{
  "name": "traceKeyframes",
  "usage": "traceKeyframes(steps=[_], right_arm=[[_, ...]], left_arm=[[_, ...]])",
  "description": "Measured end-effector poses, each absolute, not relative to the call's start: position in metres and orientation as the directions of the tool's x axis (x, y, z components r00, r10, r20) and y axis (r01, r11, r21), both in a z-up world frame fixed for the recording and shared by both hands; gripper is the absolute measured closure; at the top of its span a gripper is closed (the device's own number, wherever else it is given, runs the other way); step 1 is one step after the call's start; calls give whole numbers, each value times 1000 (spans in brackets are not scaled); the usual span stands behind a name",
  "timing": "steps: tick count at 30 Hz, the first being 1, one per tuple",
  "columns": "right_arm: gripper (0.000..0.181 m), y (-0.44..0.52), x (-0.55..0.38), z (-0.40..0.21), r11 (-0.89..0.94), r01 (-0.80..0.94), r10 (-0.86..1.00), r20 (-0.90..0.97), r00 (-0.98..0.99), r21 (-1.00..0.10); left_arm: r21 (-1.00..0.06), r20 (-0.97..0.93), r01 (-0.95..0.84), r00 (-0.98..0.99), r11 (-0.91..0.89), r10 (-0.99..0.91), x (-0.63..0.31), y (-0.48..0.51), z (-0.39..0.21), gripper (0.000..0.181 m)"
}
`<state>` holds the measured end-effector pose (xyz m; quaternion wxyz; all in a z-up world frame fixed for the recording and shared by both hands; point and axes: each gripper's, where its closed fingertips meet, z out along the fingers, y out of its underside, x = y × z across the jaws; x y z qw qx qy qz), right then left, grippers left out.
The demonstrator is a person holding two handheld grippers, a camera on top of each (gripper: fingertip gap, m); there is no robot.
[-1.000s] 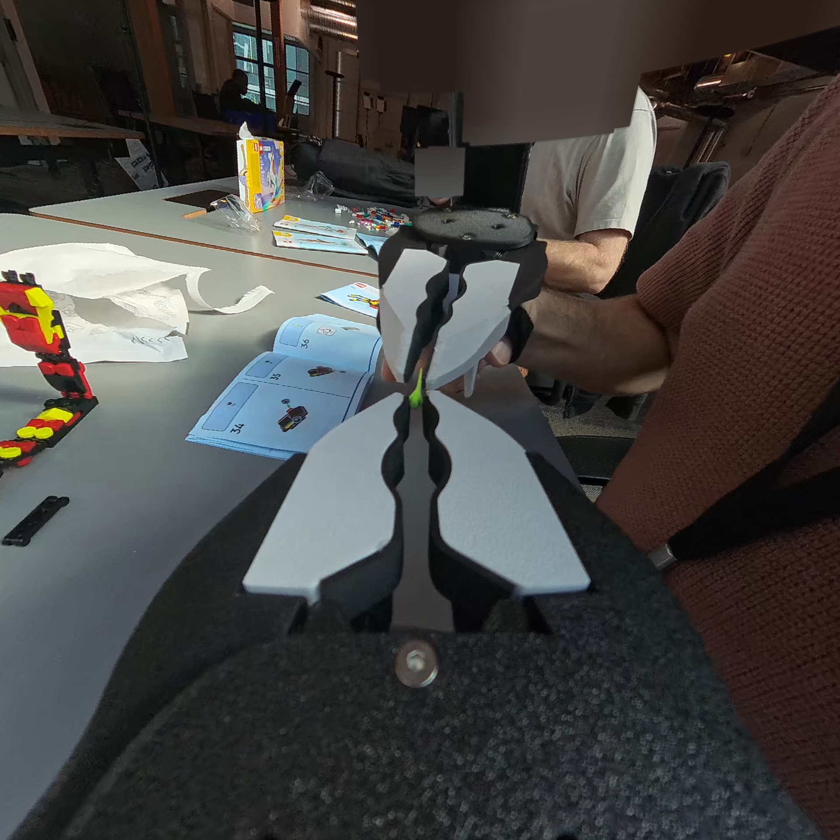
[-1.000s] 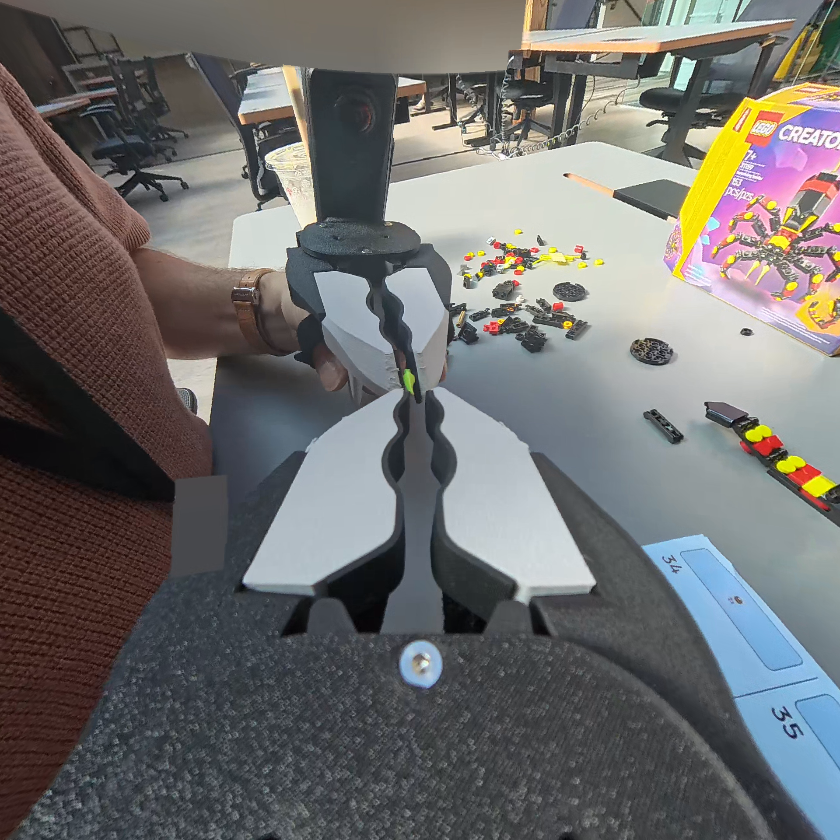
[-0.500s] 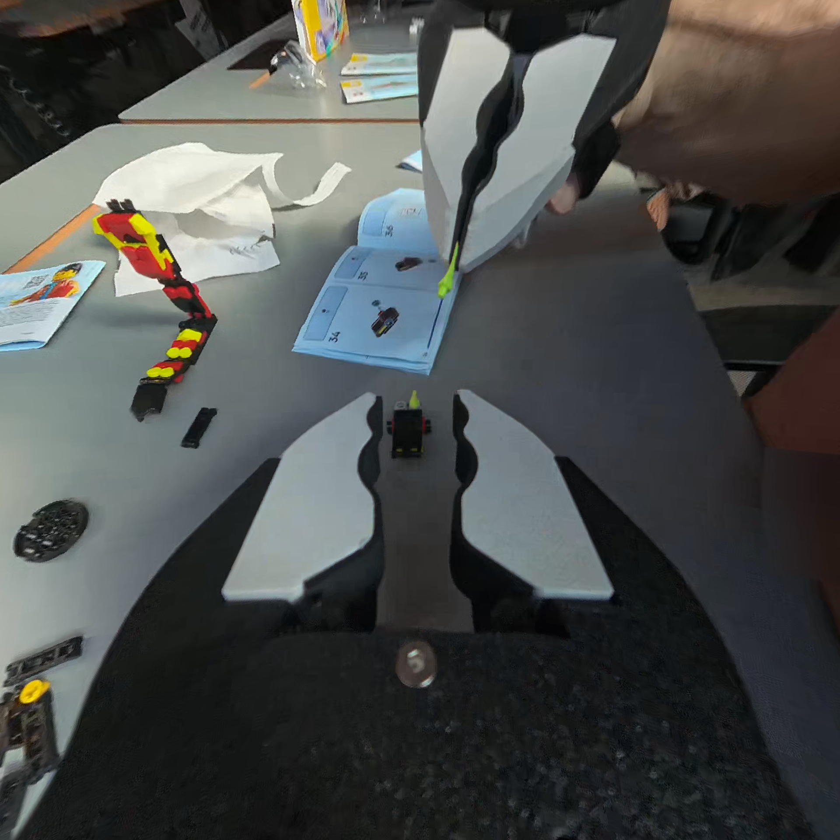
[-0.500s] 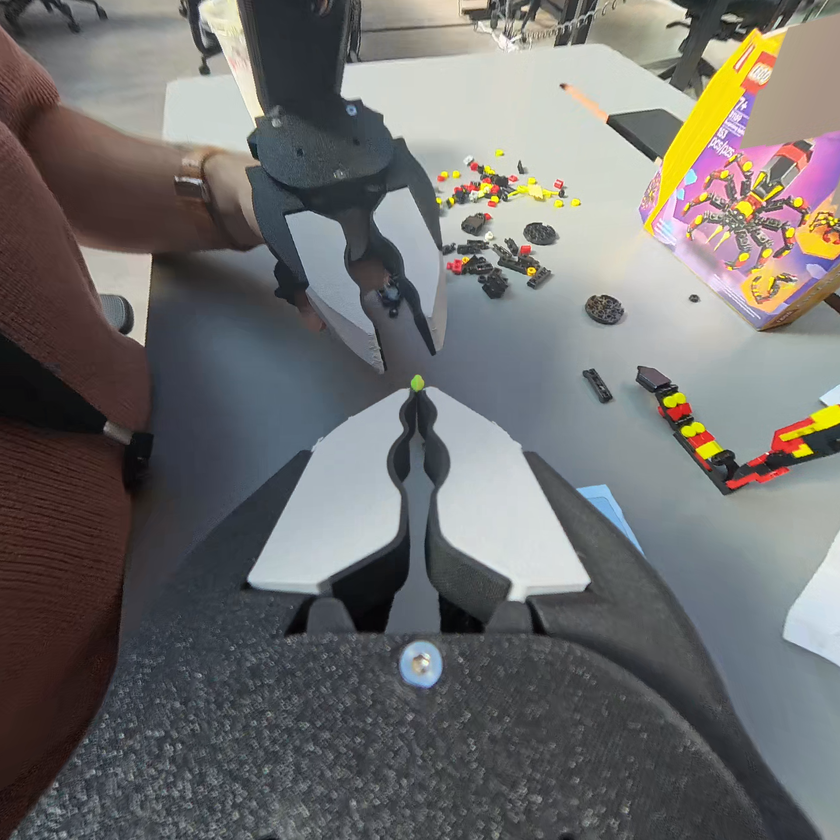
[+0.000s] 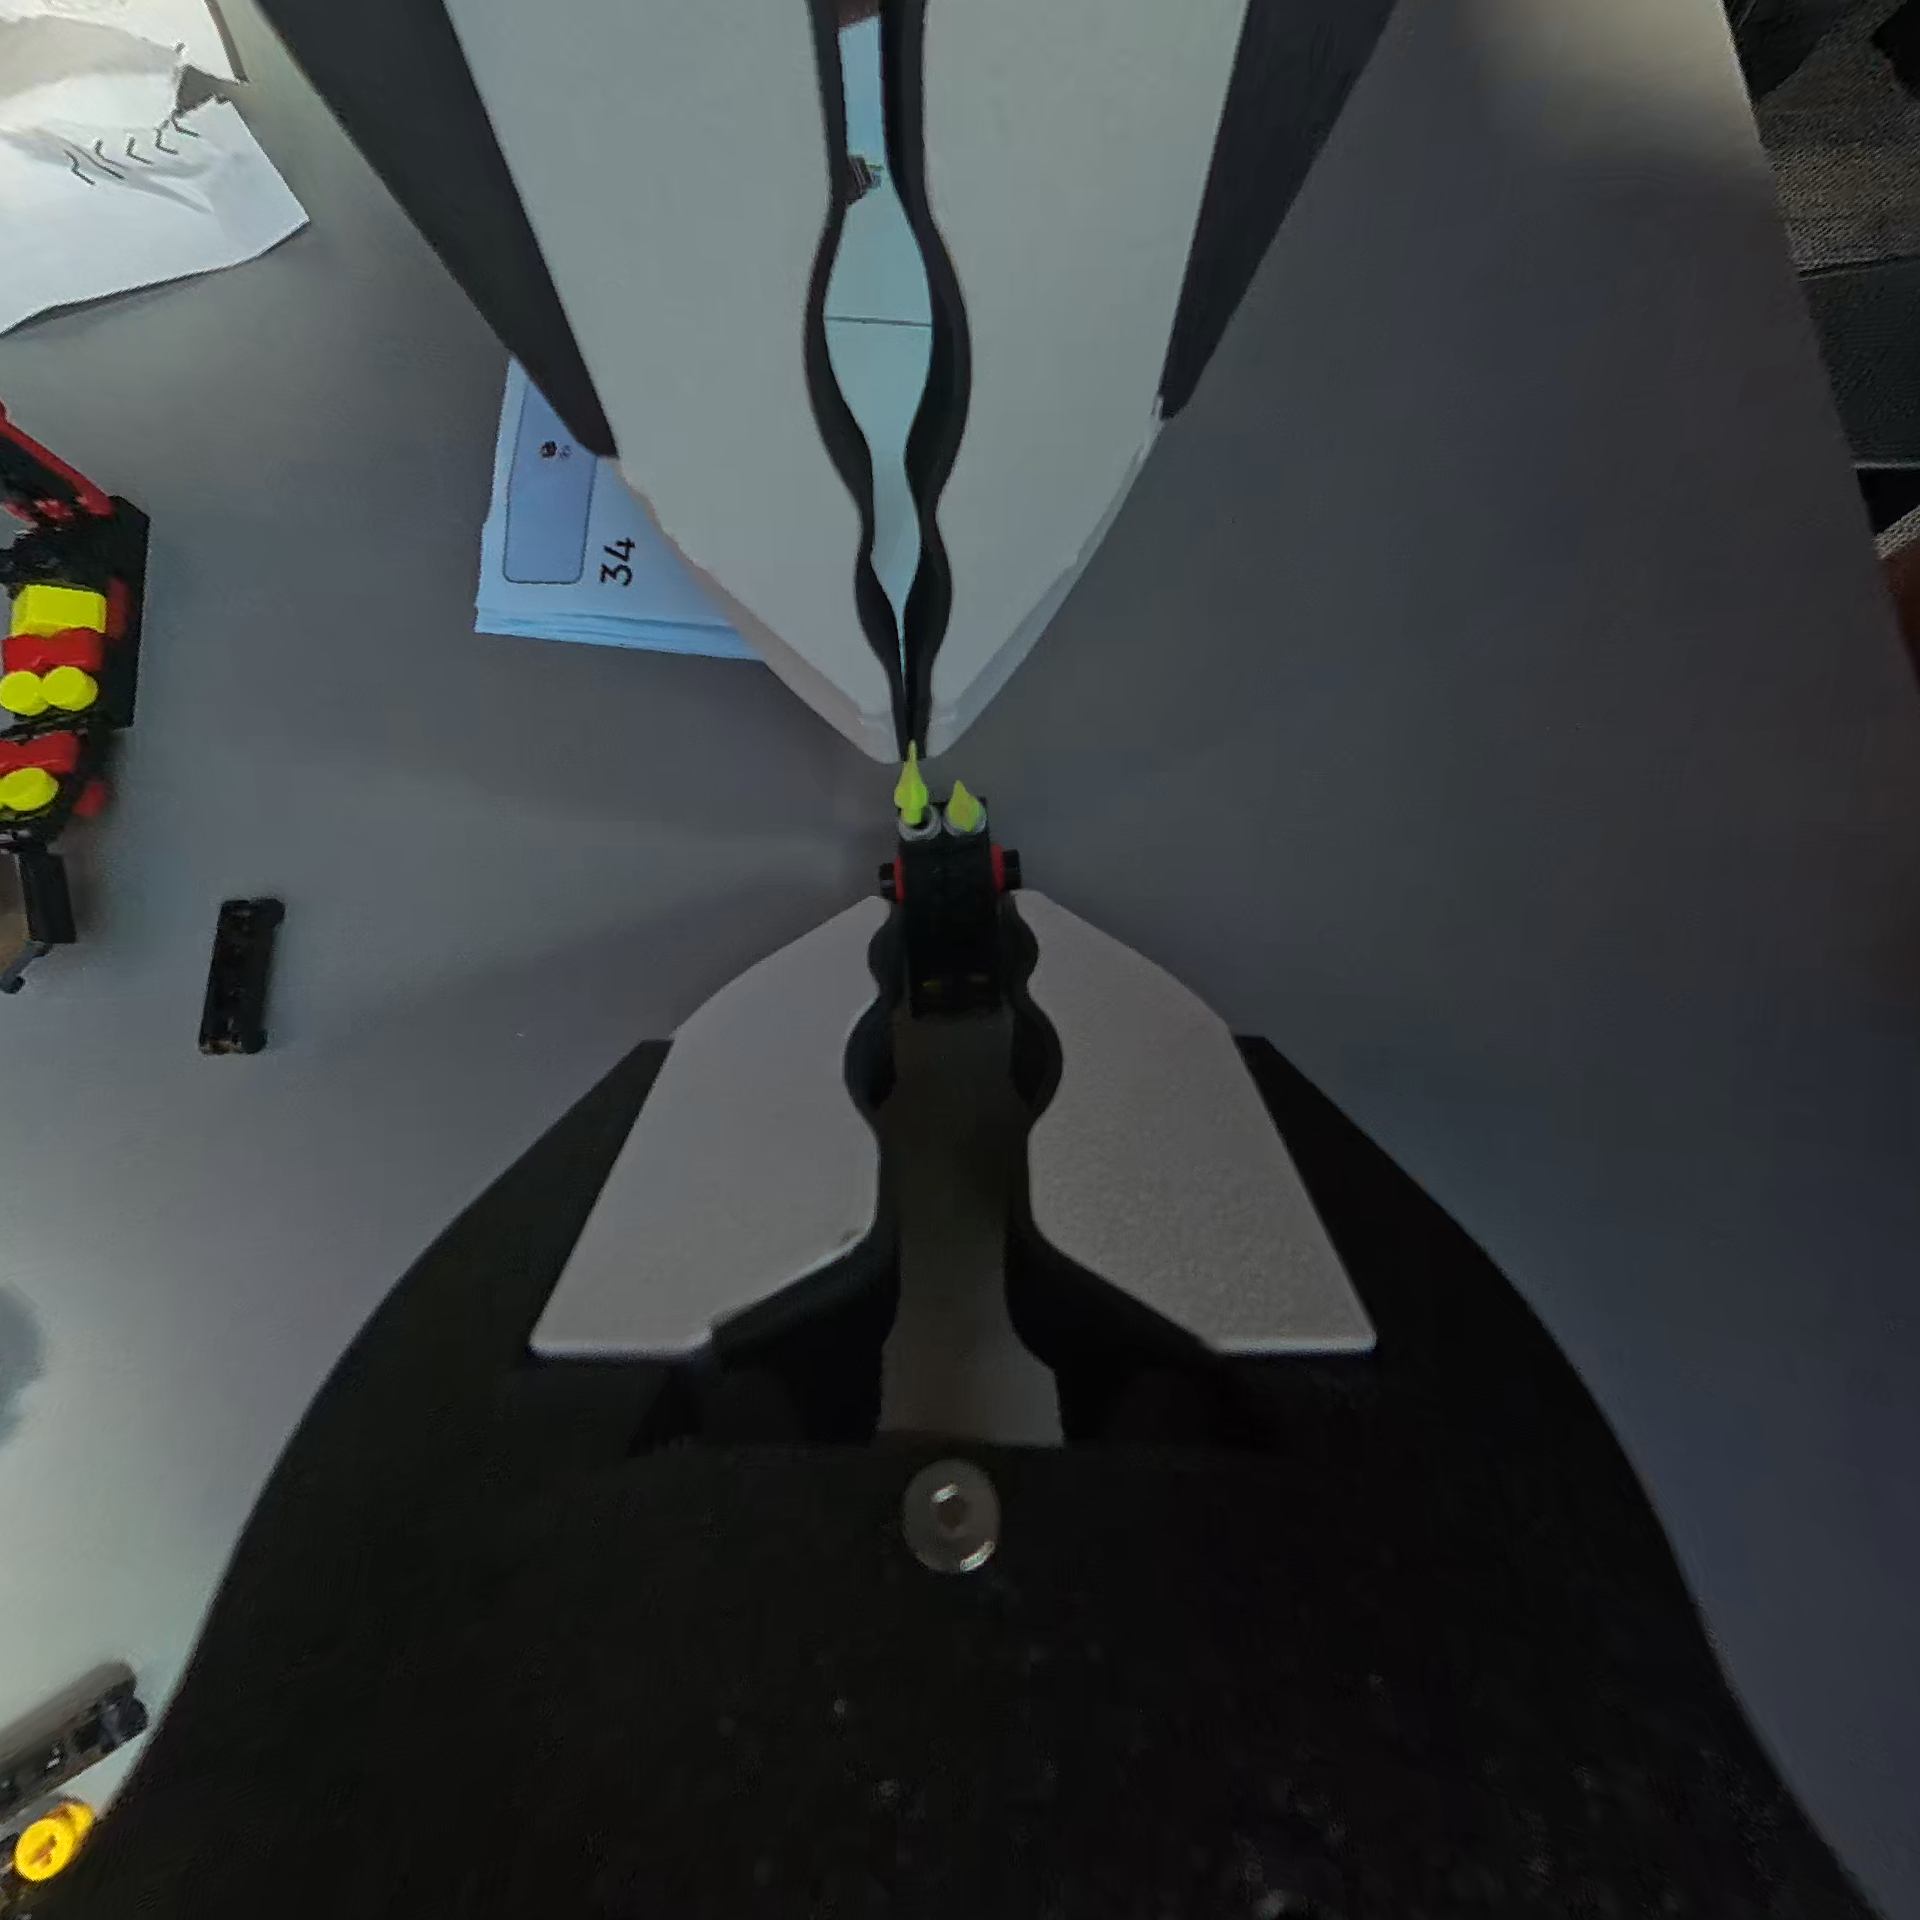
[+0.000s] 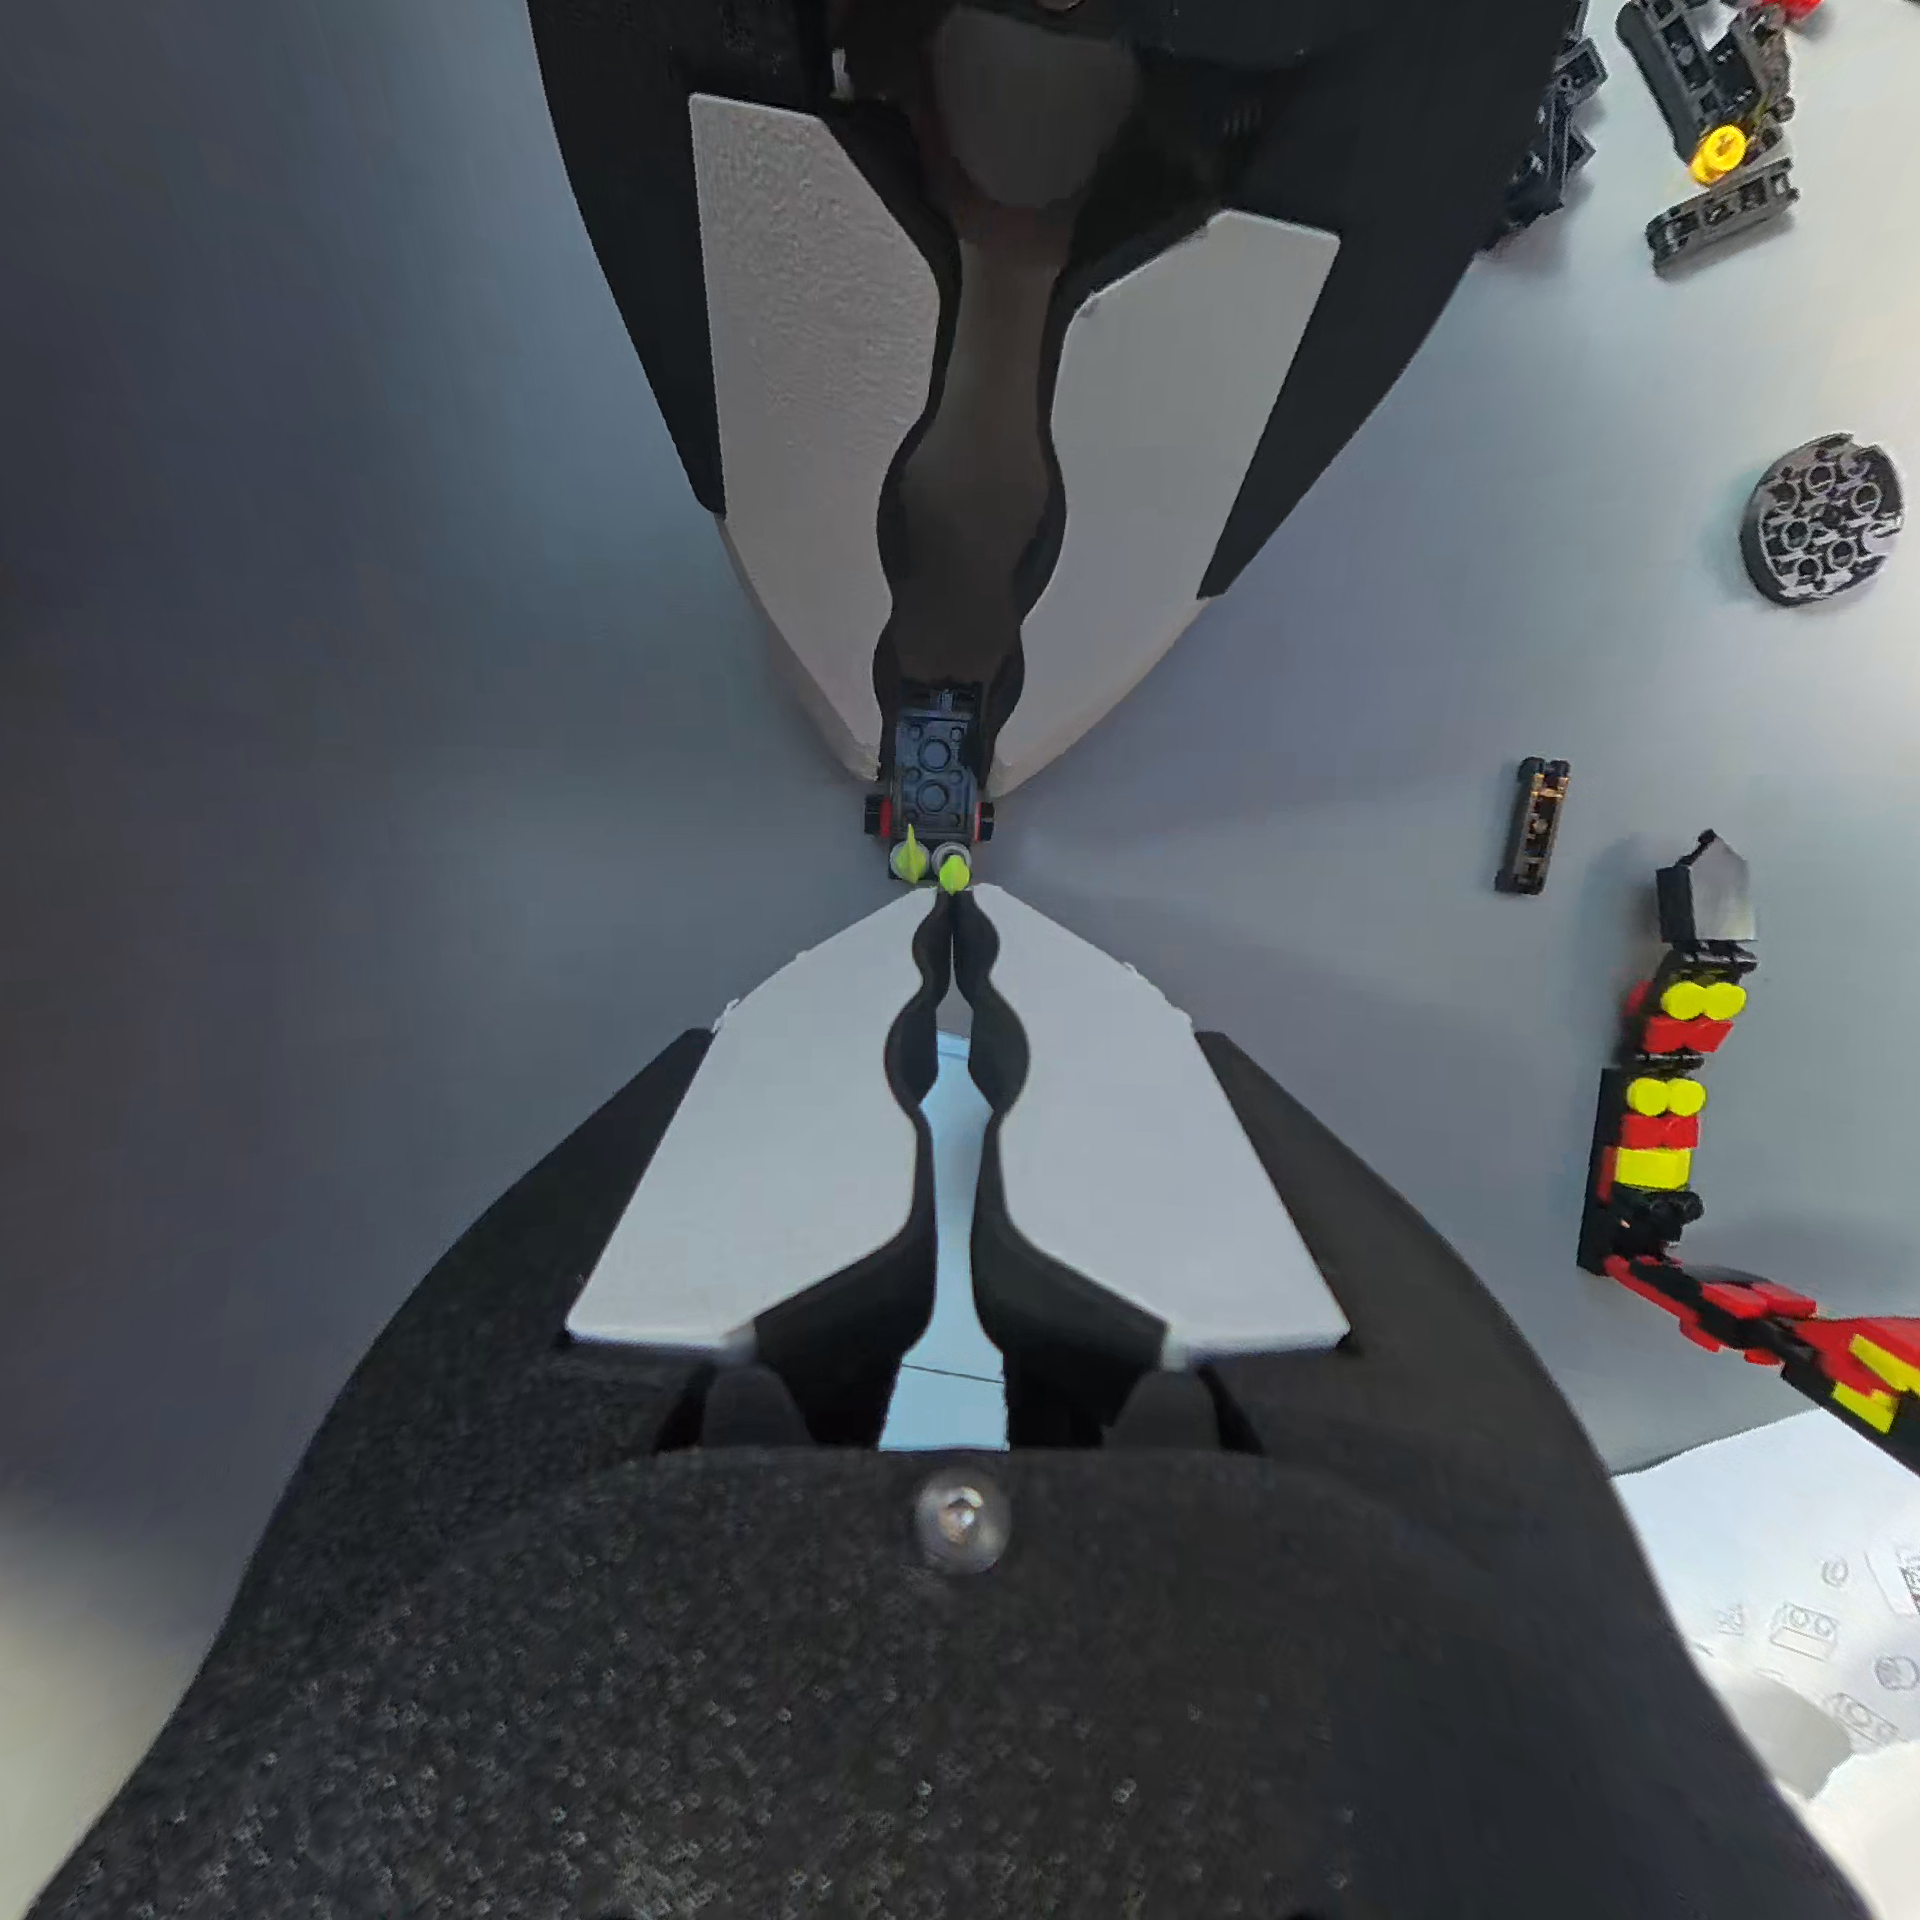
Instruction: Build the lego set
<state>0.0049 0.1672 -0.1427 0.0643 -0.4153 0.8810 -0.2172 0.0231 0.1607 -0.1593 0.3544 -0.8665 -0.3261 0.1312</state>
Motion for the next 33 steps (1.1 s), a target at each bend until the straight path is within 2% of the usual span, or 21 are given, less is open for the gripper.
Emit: traceKeyframes(steps=[1, 10, 33], right_arm=[[181, 167, 5, -143, 558, -711, -765, 68, -641, -428], [181, 167, 4, -145, 551, -755, -792, 61, -607, -355], [181, 165, 7, -147, 603, -696, -741, 50, -670, -391]], left_arm=[[-698, 4, 471, 755, -539, 655, 23, 161, -160, 163], [-699, -2, 468, 755, -540, 656, 20, 162, -159, 164], [-719, -9, 463, 740, -518, 673, 17, 163, -159, 164]])
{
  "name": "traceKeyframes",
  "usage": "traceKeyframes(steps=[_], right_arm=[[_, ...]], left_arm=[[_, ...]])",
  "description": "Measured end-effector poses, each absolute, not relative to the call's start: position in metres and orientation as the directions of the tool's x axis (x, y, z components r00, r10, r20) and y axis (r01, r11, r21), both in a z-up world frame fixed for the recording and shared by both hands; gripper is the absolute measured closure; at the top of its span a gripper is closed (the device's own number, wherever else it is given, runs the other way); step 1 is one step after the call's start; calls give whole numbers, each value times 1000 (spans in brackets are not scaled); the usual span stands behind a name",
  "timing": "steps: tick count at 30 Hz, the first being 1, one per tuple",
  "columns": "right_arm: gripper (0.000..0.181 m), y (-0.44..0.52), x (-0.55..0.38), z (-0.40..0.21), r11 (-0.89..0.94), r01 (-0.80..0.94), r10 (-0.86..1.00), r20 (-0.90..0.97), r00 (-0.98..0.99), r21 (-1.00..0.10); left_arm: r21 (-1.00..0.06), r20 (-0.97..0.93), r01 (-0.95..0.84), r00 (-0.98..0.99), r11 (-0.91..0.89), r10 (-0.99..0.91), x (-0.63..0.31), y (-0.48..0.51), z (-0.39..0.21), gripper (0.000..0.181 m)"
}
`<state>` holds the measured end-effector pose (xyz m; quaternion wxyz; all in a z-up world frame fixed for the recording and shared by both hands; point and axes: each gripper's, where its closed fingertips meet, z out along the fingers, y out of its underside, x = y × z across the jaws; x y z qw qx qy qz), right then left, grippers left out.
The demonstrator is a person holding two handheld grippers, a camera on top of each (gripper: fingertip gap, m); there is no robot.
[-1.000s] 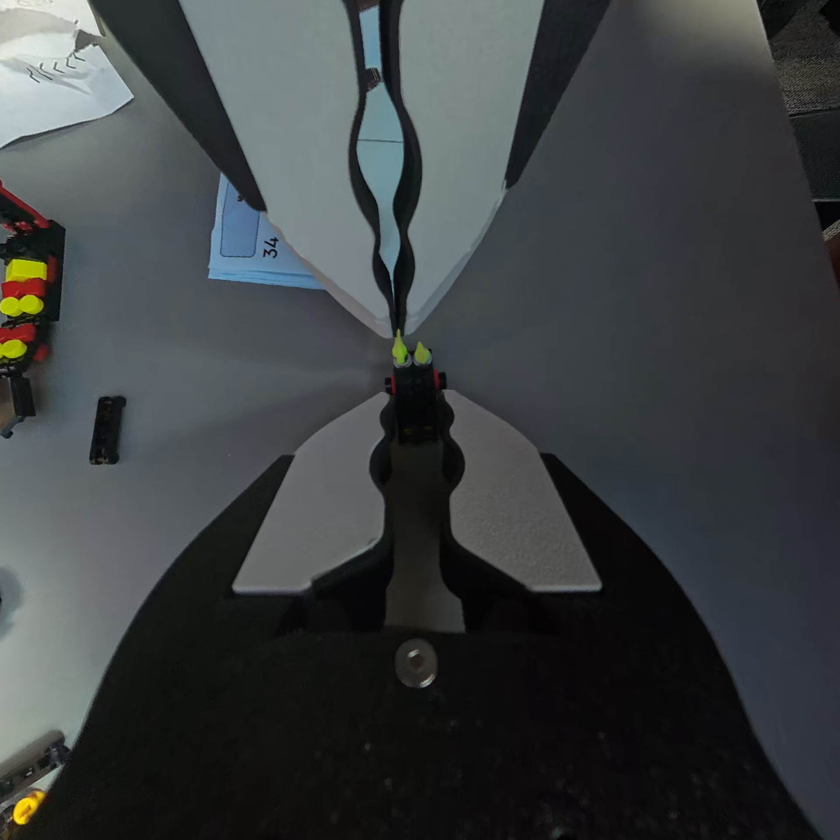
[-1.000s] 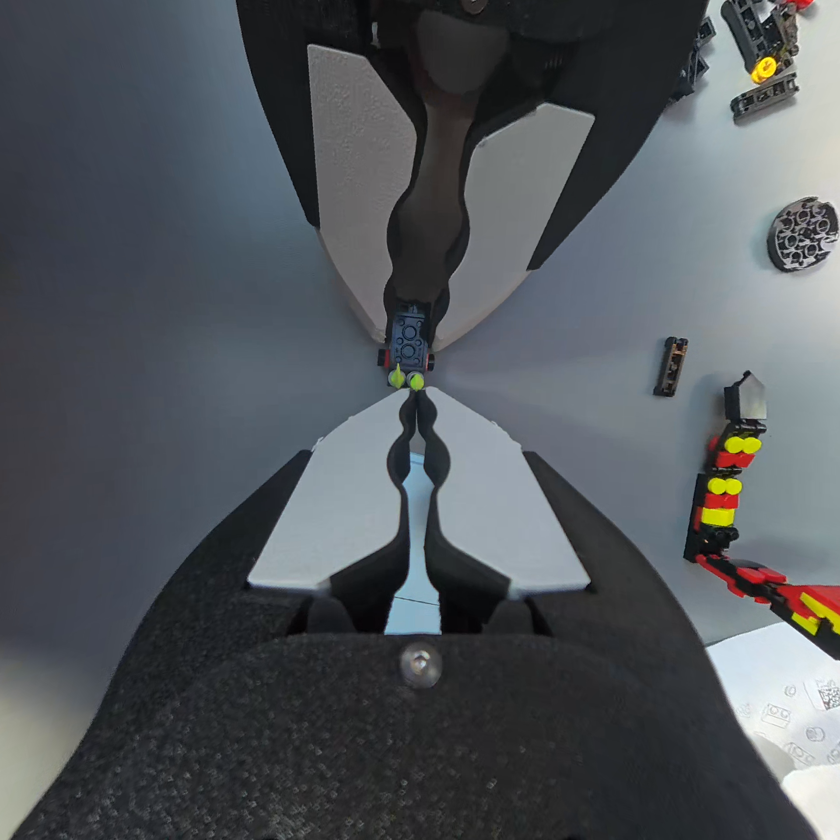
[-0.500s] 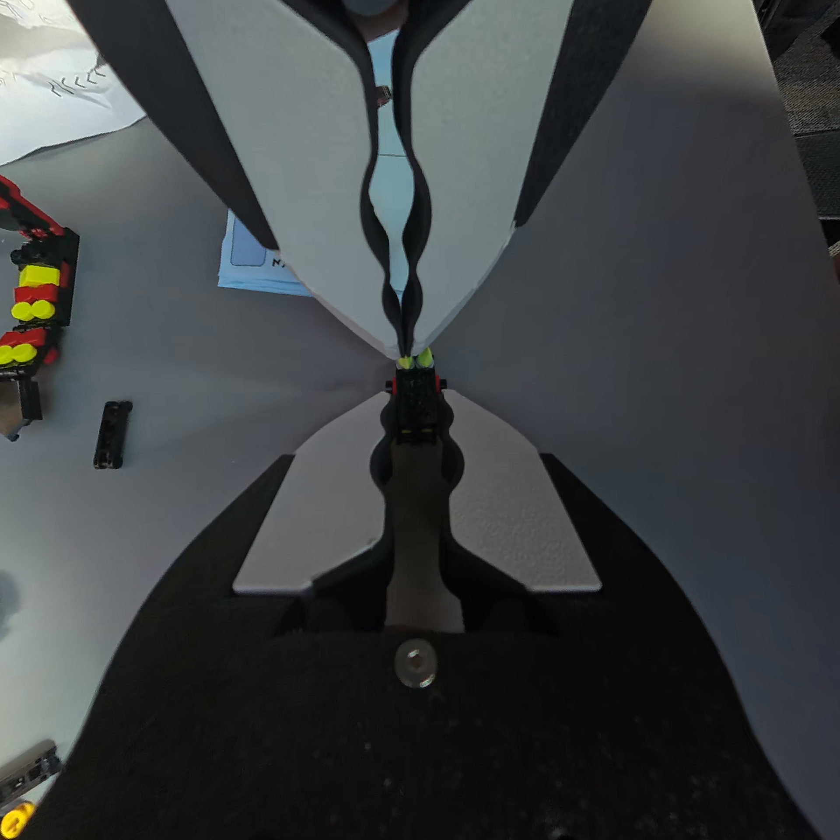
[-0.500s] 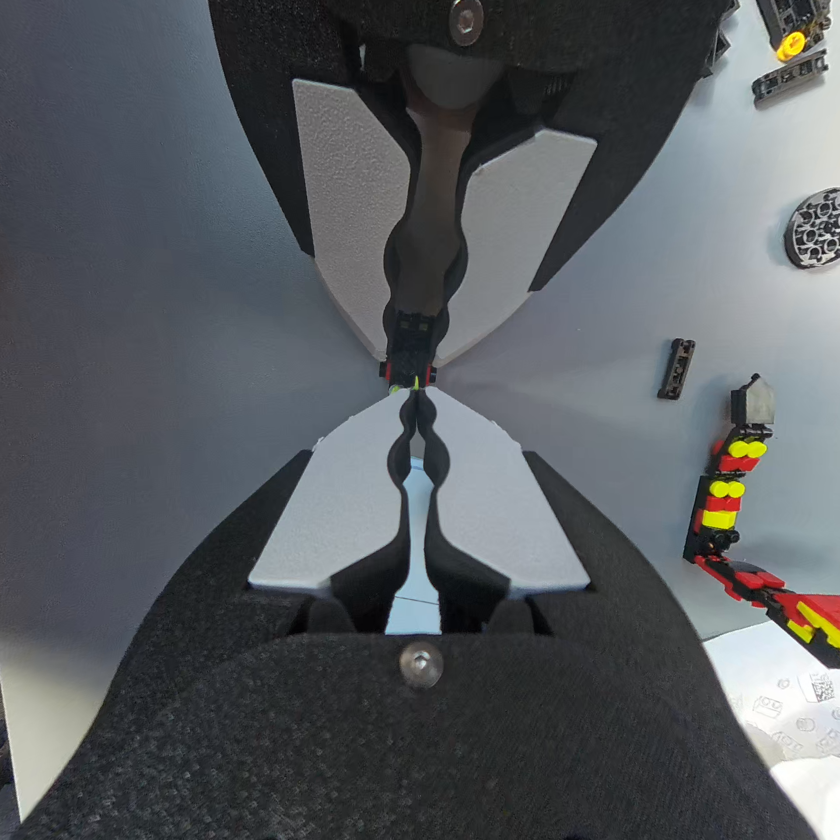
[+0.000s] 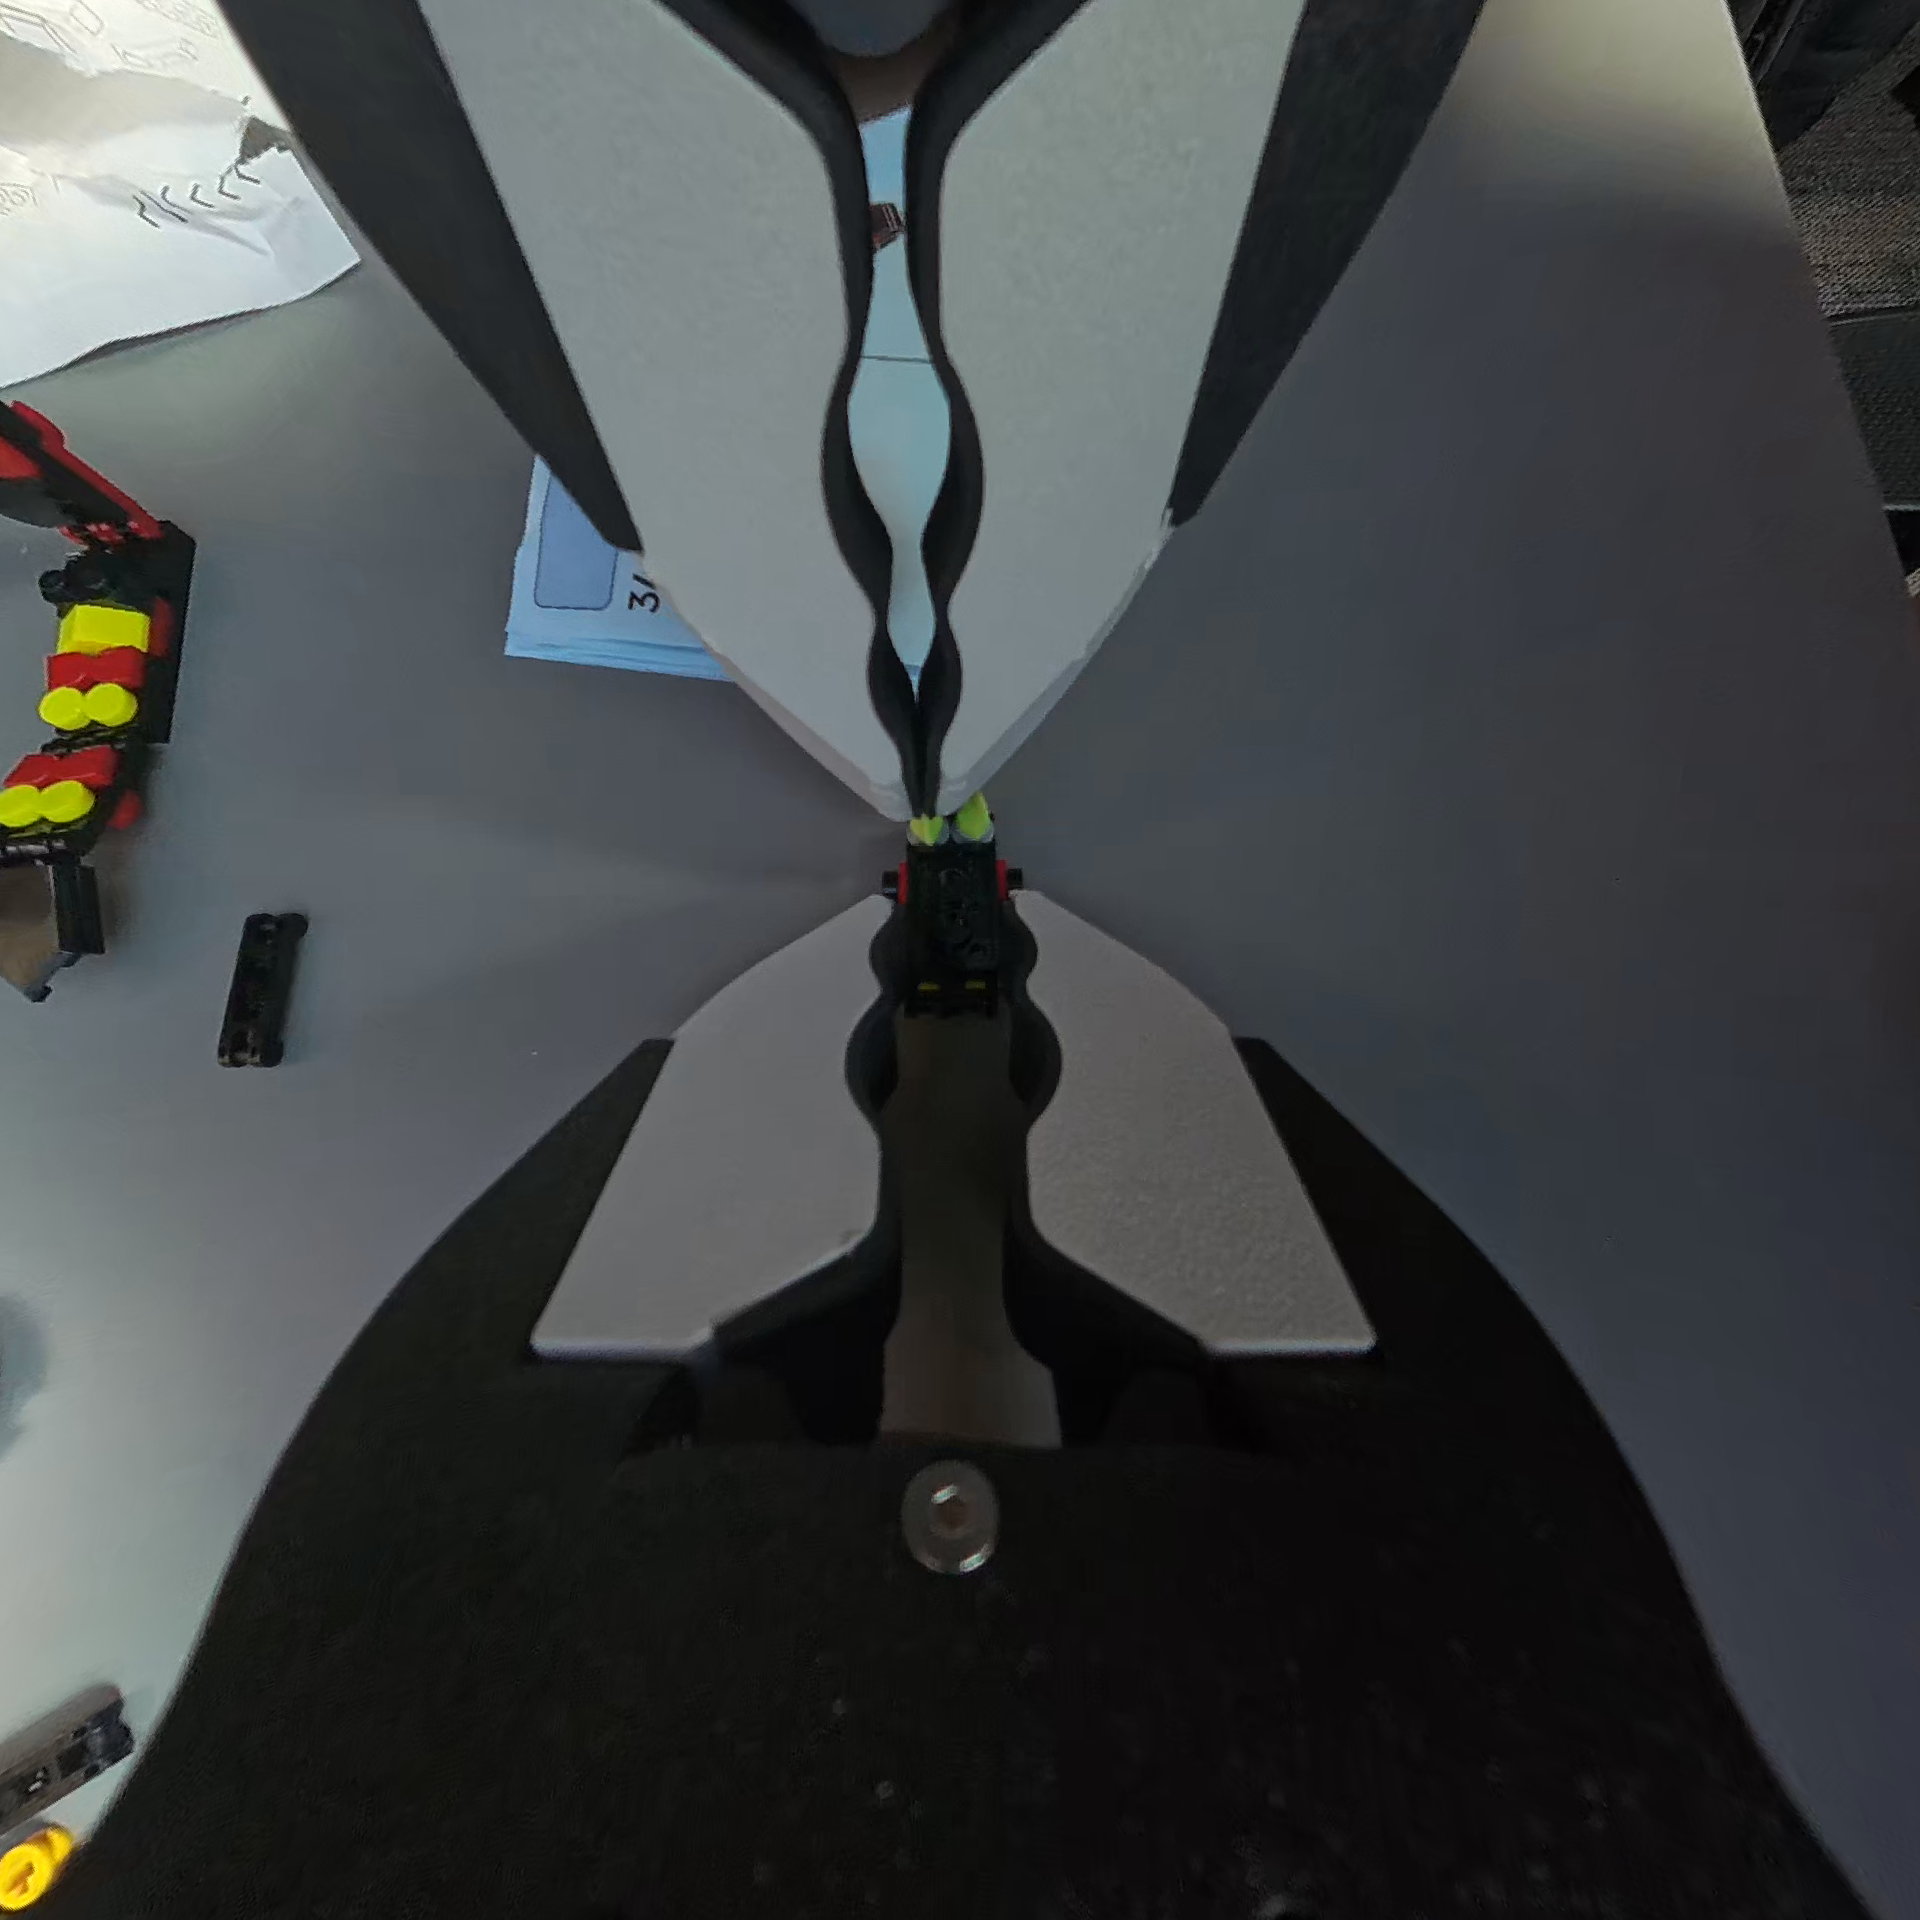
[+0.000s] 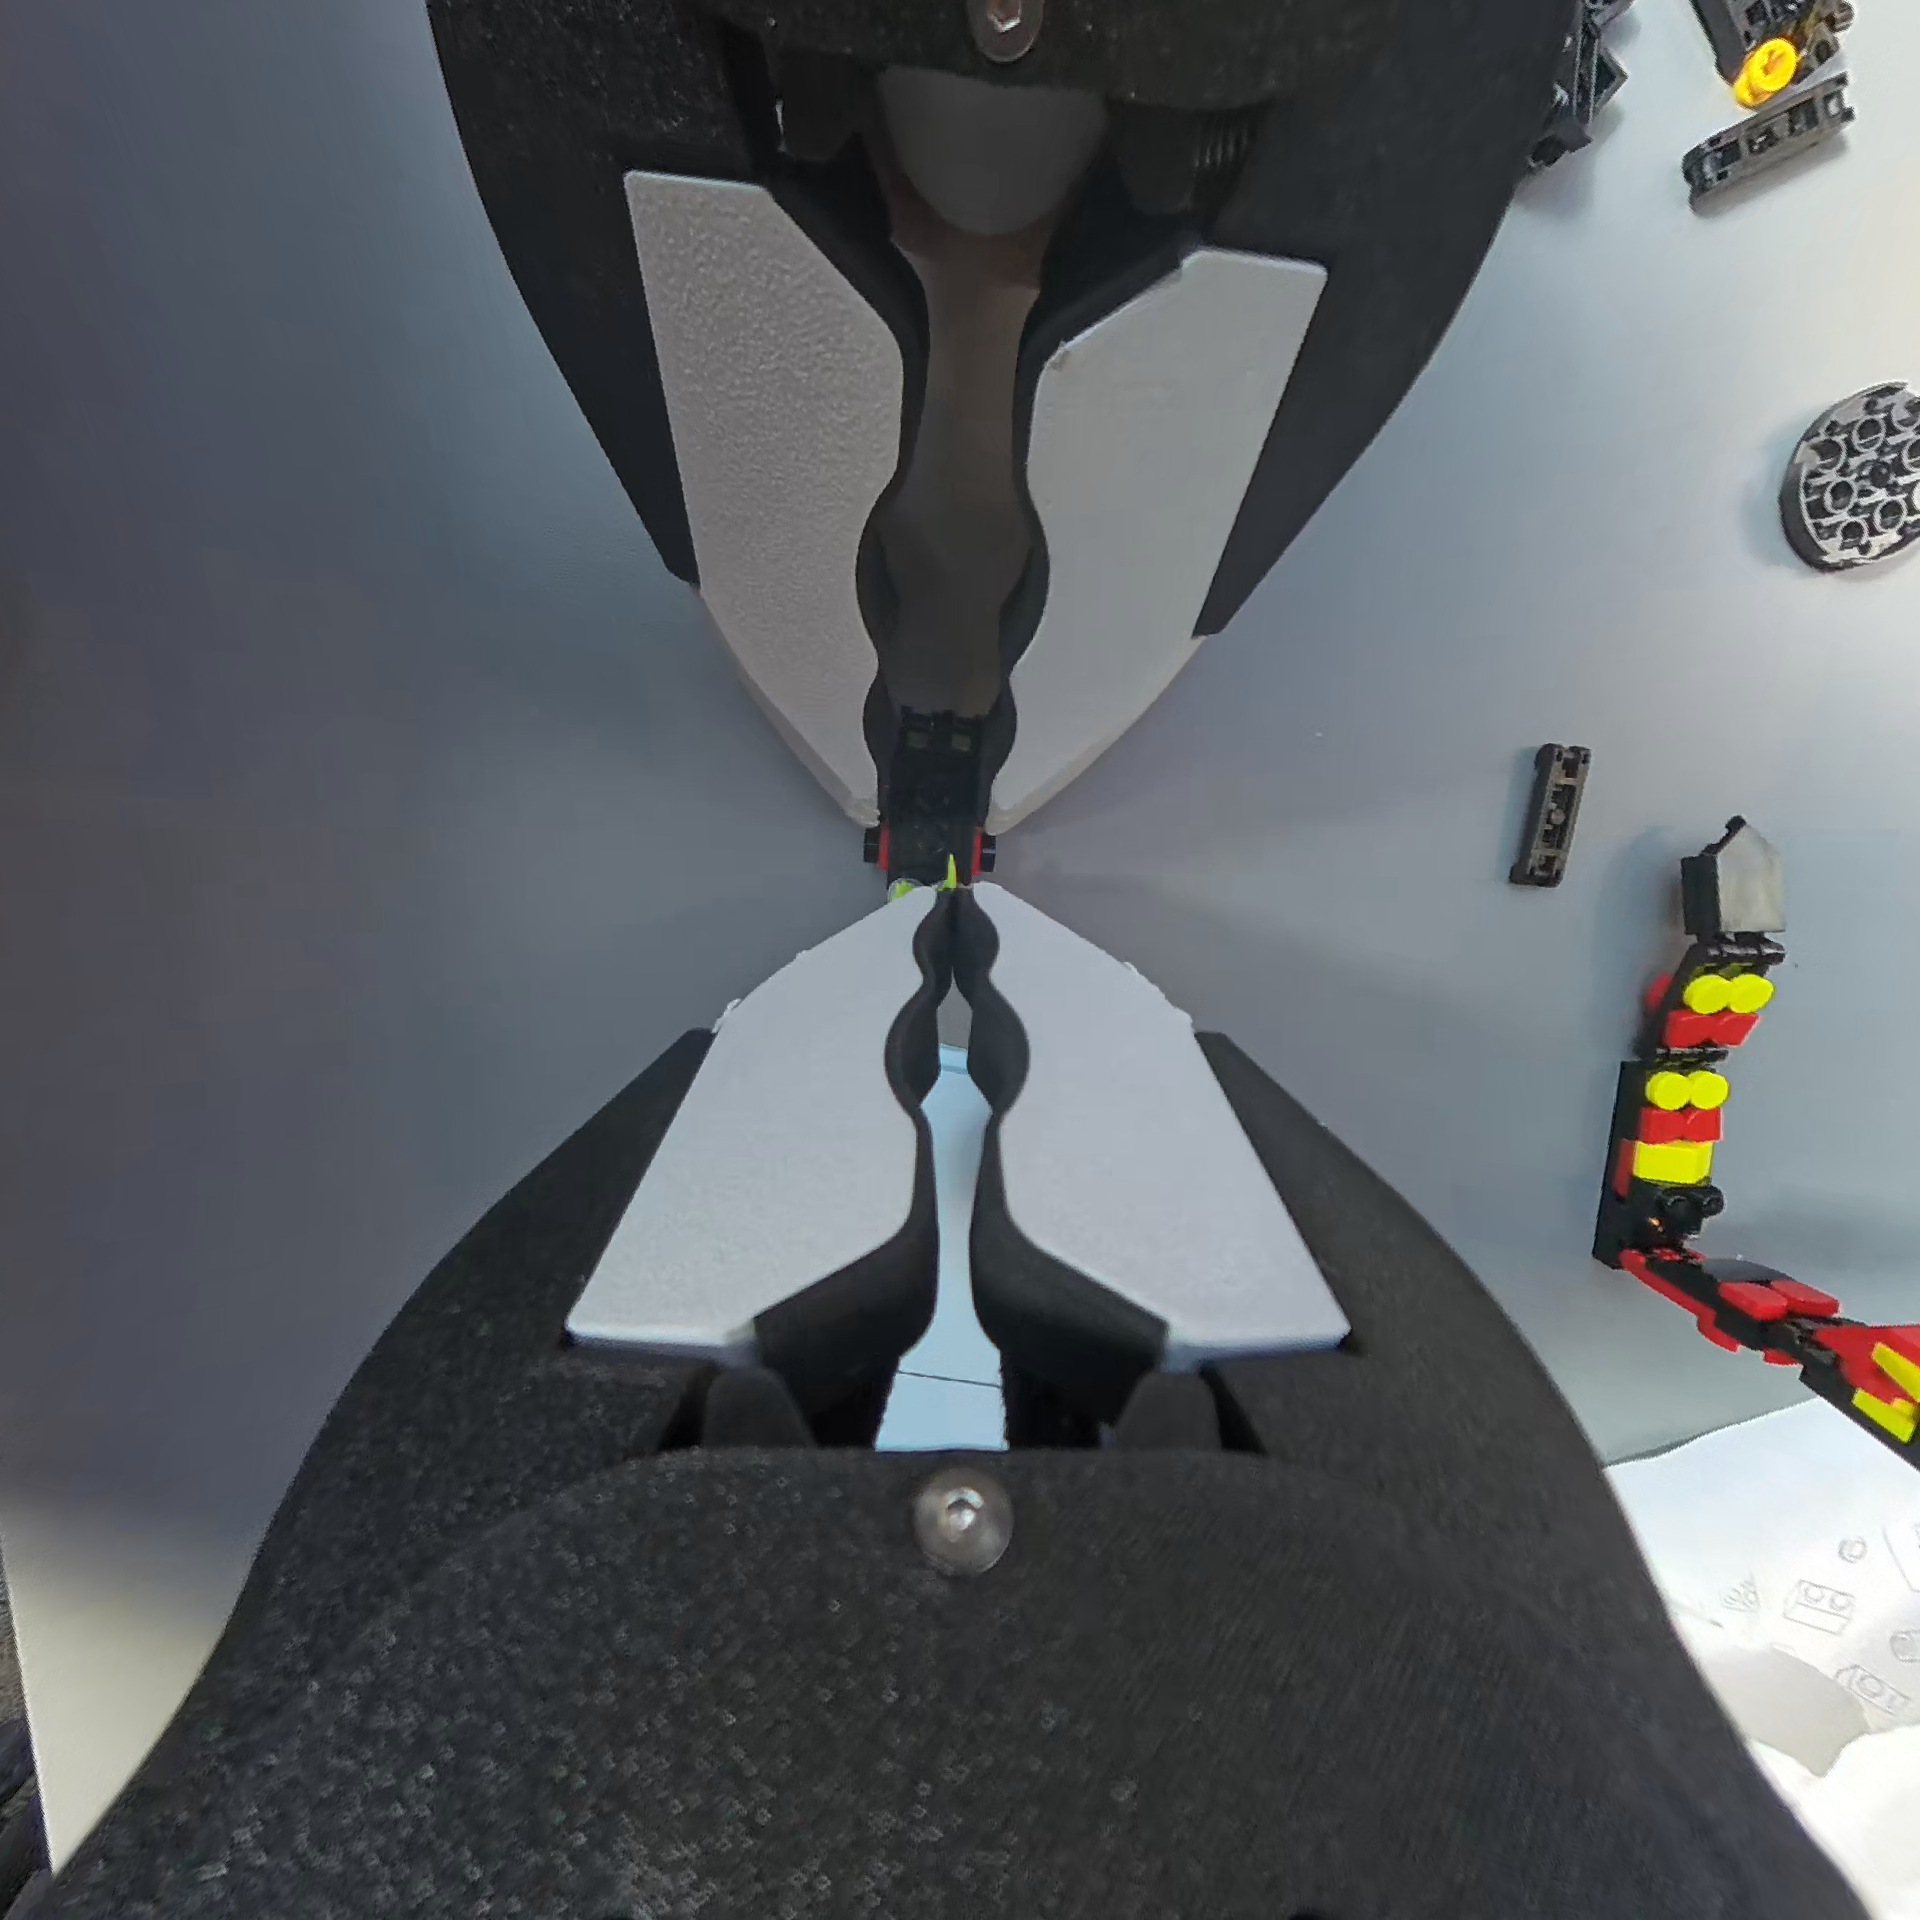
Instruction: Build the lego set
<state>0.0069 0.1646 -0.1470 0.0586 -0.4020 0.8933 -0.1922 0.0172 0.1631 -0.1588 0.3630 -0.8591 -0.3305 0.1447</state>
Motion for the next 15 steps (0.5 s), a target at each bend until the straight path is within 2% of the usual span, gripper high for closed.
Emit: traceKeyframes(steps=[15], right_arm=[[181, 167, 4, -150, 621, -681, -725, 47, -687, -388]], left_arm=[[-719, -12, 462, 739, -520, 674, 17, 163, -159, 164]])
